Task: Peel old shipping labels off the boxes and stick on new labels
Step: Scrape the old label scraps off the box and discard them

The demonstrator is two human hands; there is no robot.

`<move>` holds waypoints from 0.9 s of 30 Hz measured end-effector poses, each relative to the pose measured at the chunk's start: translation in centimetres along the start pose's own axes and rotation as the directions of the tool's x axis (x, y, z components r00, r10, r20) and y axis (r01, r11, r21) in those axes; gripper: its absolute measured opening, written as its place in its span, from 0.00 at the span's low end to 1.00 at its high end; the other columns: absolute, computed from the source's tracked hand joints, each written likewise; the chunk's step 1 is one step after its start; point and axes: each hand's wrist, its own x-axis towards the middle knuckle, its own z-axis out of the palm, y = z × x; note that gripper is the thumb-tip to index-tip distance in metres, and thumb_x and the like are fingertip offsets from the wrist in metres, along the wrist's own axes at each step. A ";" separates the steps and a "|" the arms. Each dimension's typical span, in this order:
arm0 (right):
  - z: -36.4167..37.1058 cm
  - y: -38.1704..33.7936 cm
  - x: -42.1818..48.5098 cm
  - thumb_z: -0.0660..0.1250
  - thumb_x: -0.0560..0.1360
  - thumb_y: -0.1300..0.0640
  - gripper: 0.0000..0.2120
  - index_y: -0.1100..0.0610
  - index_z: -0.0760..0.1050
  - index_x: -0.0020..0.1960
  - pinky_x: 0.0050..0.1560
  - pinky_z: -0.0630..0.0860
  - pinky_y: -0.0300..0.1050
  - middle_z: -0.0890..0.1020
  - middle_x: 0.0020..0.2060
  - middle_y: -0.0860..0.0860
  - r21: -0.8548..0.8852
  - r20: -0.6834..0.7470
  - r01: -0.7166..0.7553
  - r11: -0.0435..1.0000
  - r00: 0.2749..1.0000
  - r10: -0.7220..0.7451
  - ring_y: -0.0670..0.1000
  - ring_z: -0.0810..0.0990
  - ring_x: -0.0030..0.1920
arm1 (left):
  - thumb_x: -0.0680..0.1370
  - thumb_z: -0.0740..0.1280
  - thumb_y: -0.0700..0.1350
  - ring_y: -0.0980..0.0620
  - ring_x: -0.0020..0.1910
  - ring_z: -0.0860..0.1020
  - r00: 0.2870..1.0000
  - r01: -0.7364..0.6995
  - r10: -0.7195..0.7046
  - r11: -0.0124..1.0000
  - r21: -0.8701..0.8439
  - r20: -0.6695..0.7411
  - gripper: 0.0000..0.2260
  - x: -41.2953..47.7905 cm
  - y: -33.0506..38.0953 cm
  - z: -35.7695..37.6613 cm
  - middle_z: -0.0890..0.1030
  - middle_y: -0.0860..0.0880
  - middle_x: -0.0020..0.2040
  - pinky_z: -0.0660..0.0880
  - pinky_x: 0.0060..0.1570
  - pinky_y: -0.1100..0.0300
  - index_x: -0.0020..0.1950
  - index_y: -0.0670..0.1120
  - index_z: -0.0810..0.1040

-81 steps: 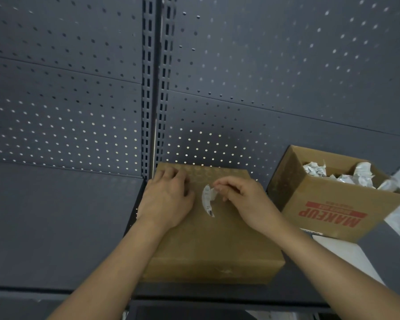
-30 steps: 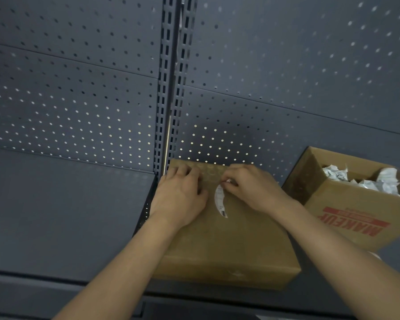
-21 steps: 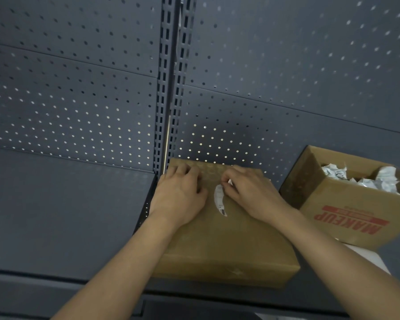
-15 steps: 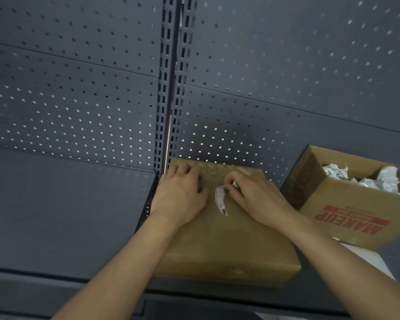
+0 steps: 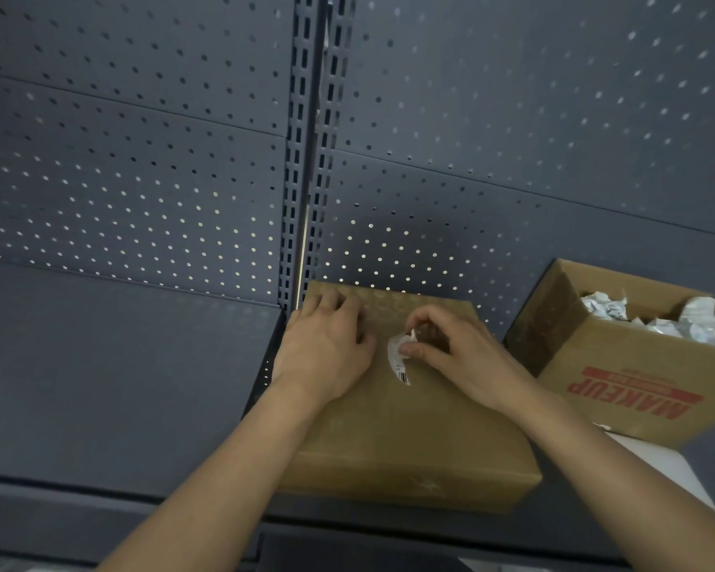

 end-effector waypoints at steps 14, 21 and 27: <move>0.7 -1.1 -0.3 0.65 0.80 0.52 0.05 0.48 0.71 0.45 0.39 0.72 0.47 0.76 0.31 0.48 0.083 -0.099 0.032 0.996 0.995 -0.024 0.46 0.74 0.33 | 0.77 0.62 0.52 0.45 0.63 0.69 1.000 0.000 0.000 1.000 0.007 0.004 0.16 0.1 -0.1 0.1 0.74 0.48 0.62 0.67 0.64 0.50 0.62 0.49 0.74; 0.5 -2.2 -1.6 0.65 0.80 0.60 0.18 0.39 0.71 0.63 0.46 0.70 0.27 0.82 0.40 0.36 0.268 -0.125 0.011 0.963 0.992 0.024 0.41 0.80 0.41 | 0.77 0.61 0.52 0.45 0.62 0.70 1.000 0.002 -0.002 1.000 0.011 -0.003 0.14 0.1 -0.1 0.1 0.74 0.48 0.61 0.67 0.62 0.51 0.61 0.49 0.75; 0.4 -2.4 -2.1 0.65 0.80 0.59 0.11 0.44 0.79 0.56 0.52 0.68 0.23 0.80 0.52 0.30 0.340 -0.182 0.025 0.940 0.983 0.039 0.30 0.78 0.53 | 0.78 0.61 0.52 0.45 0.62 0.70 1.000 -0.011 0.011 1.000 0.014 -0.005 0.15 0.1 -0.1 0.1 0.74 0.48 0.61 0.68 0.62 0.50 0.62 0.48 0.74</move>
